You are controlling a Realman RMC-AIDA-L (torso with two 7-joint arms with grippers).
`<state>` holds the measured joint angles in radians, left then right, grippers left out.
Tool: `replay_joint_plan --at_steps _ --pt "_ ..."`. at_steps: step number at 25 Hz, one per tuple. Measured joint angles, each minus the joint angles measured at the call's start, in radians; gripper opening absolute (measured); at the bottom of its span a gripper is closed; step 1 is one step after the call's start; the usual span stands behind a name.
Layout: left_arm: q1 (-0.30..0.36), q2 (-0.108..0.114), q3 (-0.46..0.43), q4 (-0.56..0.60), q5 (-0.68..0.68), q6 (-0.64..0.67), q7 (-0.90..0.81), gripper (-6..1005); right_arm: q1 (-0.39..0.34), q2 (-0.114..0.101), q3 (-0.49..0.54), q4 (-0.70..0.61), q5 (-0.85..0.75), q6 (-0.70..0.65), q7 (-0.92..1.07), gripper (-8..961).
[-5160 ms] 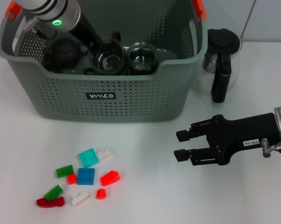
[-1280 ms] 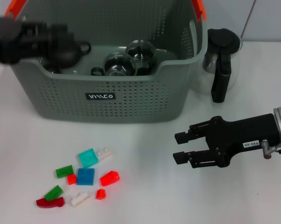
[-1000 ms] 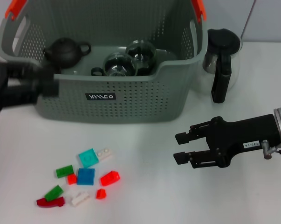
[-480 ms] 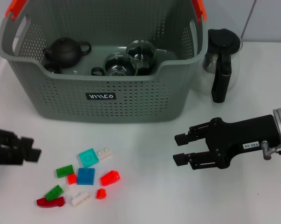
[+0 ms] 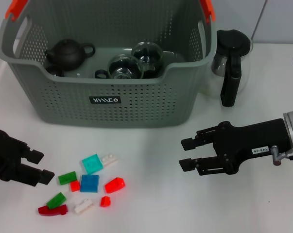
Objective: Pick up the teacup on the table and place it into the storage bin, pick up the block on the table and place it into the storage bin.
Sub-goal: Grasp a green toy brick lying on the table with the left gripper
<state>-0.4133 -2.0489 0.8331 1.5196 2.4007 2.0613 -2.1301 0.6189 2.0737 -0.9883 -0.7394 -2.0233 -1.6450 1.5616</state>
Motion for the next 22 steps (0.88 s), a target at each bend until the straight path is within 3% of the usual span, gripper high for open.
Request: replay_joint_plan --at_steps 1,8,10,11,14,22 --pt "-0.006 -0.003 0.003 0.0 0.018 0.0 -0.001 644 0.0 0.0 0.0 0.0 0.0 0.0 0.0 566" --pt "-0.049 -0.045 0.067 0.012 0.192 -0.008 -0.002 627 0.001 0.0 0.004 0.0 0.0 0.001 0.0 567" --pt "-0.059 -0.065 0.072 0.017 0.224 -0.027 0.003 626 0.001 0.001 0.003 0.0 0.0 0.001 -0.001 567" --pt "-0.063 -0.085 0.077 0.028 0.247 -0.061 0.008 626 0.001 0.001 0.002 0.0 0.0 0.001 -0.002 567" --pt "-0.064 -0.107 0.097 0.039 0.266 -0.108 0.011 625 0.001 0.002 0.001 0.0 0.0 0.001 -0.002 567" --pt "-0.035 -0.121 0.277 0.037 0.295 -0.232 0.002 623 0.001 0.002 0.004 0.0 0.0 0.002 -0.002 567"
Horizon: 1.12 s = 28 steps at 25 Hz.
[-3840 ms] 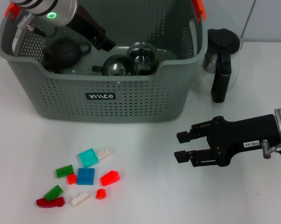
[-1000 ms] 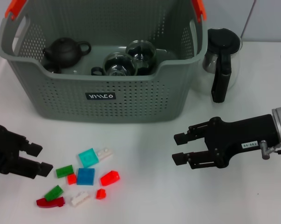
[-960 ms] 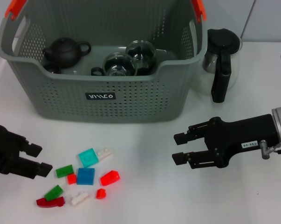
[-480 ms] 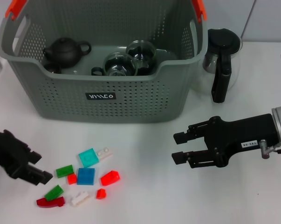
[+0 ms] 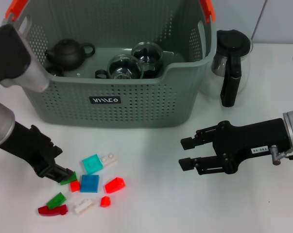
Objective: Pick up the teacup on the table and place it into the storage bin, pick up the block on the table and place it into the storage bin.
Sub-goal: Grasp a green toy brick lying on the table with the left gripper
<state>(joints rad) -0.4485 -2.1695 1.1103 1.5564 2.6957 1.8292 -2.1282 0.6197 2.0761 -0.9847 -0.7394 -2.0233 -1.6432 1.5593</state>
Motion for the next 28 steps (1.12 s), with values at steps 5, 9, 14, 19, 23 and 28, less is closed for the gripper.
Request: replay_joint_plan --at_steps 5,9,14,19,23,28 --pt "0.027 -0.001 0.088 -0.001 0.035 -0.07 -0.02 622 -0.005 0.001 0.001 0.0 0.0 0.0 0.001 567" --pt "0.042 -0.001 0.142 -0.005 0.06 -0.113 -0.043 621 -0.005 0.0 0.002 0.001 0.0 0.0 0.002 567" --pt "0.046 -0.003 0.207 -0.032 0.114 -0.166 -0.089 620 -0.005 0.0 0.002 0.002 0.0 0.0 0.001 567" --pt "0.048 -0.003 0.28 -0.06 0.159 -0.208 -0.124 618 -0.005 -0.001 0.001 0.002 0.0 0.0 -0.002 567" --pt "0.045 -0.003 0.291 -0.068 0.16 -0.213 -0.131 617 -0.005 -0.001 0.001 0.002 0.0 0.0 -0.001 567" --pt "0.041 -0.002 0.308 -0.089 0.161 -0.213 -0.141 616 -0.007 -0.001 0.001 0.002 0.0 0.0 -0.002 567"
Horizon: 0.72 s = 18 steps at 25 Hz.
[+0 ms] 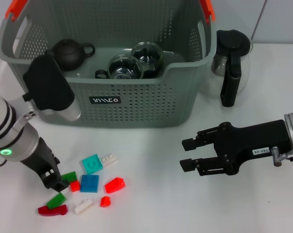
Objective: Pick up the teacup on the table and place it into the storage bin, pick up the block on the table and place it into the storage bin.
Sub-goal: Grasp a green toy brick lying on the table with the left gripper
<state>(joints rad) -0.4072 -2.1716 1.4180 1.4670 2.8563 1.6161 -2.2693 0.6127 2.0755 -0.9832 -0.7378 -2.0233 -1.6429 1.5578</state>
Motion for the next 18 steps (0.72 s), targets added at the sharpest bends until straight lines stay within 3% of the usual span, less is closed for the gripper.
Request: replay_joint_plan --at_steps 18 --pt "-0.02 0.006 0.022 -0.038 0.002 -0.022 -0.029 593 -0.002 -0.002 0.0 0.0 0.0 0.0 0.004 567"
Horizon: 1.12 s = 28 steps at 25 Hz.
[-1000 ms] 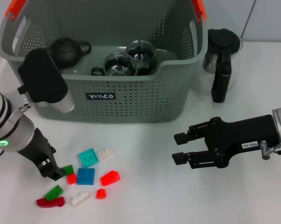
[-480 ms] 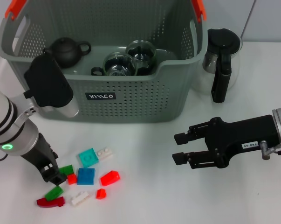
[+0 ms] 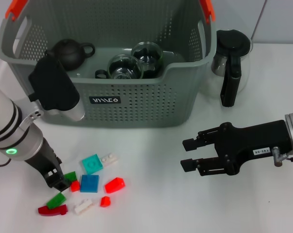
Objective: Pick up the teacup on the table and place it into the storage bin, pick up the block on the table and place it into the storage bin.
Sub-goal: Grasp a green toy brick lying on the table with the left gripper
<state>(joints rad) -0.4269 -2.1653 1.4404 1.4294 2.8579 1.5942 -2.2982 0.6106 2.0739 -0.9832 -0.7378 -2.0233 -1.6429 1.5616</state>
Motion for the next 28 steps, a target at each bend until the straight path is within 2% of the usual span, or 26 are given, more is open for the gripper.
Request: replay_joint_plan --at_steps 11,28 --pt "-0.021 0.011 0.0 -0.037 0.001 0.003 -0.005 594 -0.002 -0.002 0.0 0.0 0.0 -0.001 0.0 567" --pt "-0.035 0.014 0.0 -0.064 0.001 -0.005 -0.012 594 -0.002 -0.003 0.0 0.01 0.0 0.0 -0.005 567"
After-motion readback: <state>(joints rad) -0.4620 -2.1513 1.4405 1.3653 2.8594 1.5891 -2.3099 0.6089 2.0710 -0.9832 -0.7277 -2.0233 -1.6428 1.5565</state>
